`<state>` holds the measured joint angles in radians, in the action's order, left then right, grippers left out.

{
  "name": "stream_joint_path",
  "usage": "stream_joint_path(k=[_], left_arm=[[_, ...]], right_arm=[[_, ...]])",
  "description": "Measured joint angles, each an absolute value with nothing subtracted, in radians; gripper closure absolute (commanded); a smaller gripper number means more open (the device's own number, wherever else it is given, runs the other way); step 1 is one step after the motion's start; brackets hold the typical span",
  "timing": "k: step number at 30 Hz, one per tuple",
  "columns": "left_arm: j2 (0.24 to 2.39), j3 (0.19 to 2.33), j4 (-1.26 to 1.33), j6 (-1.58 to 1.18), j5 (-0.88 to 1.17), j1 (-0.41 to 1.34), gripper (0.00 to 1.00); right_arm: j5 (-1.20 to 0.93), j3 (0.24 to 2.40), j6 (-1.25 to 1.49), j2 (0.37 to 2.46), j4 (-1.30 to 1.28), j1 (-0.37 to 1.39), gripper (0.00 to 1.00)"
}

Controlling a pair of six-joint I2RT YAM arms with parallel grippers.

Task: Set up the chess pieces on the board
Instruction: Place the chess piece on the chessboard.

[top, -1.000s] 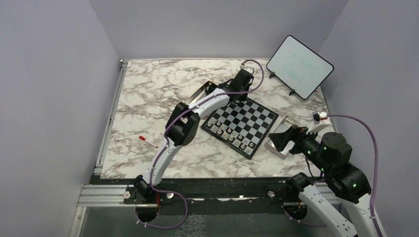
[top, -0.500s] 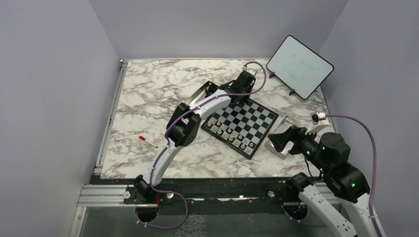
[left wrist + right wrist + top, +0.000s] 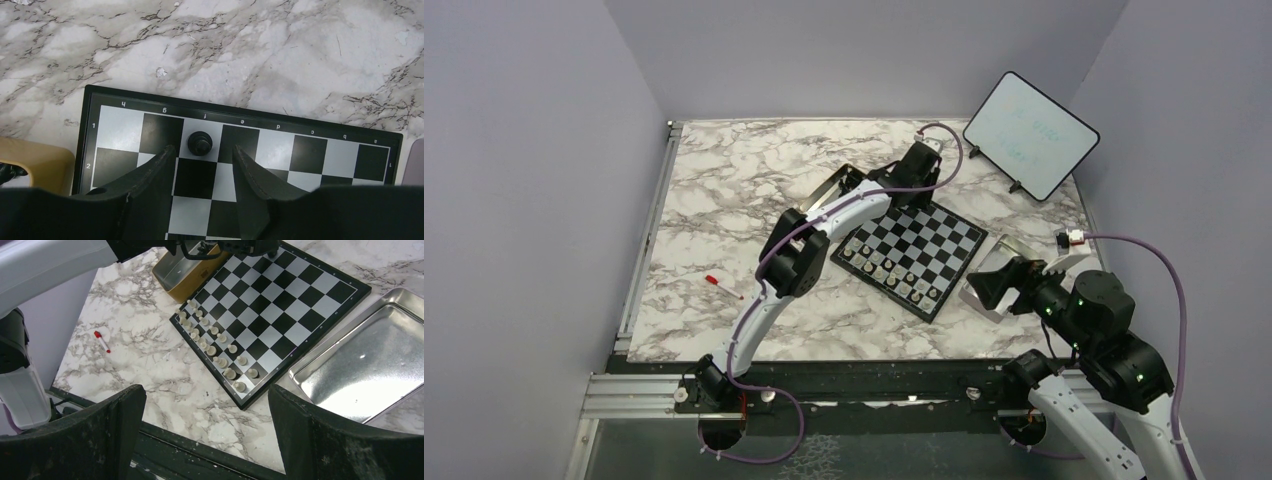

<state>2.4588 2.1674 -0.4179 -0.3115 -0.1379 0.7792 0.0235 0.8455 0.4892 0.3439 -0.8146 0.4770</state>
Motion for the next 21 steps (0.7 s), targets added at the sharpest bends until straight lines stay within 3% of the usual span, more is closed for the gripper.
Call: stream_joint_path(k=[11,15,21], left_arm=[[2.287,2.088,-0.453,-0.334,-0.133,0.748,0.53],[2.224,2.032,-0.453,-0.336,-0.139,0.709,0.64],[2.167,1.941,-0.463,-0.309,-0.156,0.648,0.64]], right_arm=[[0.002,0.84,0.489,0.351,-0.814,0.477,0.03],[-0.002,0.84,0.489,0.361,-0.814,0.477,0.03],[-0.002,0.84,0.489,0.362,-0.814,0.477,0.04]])
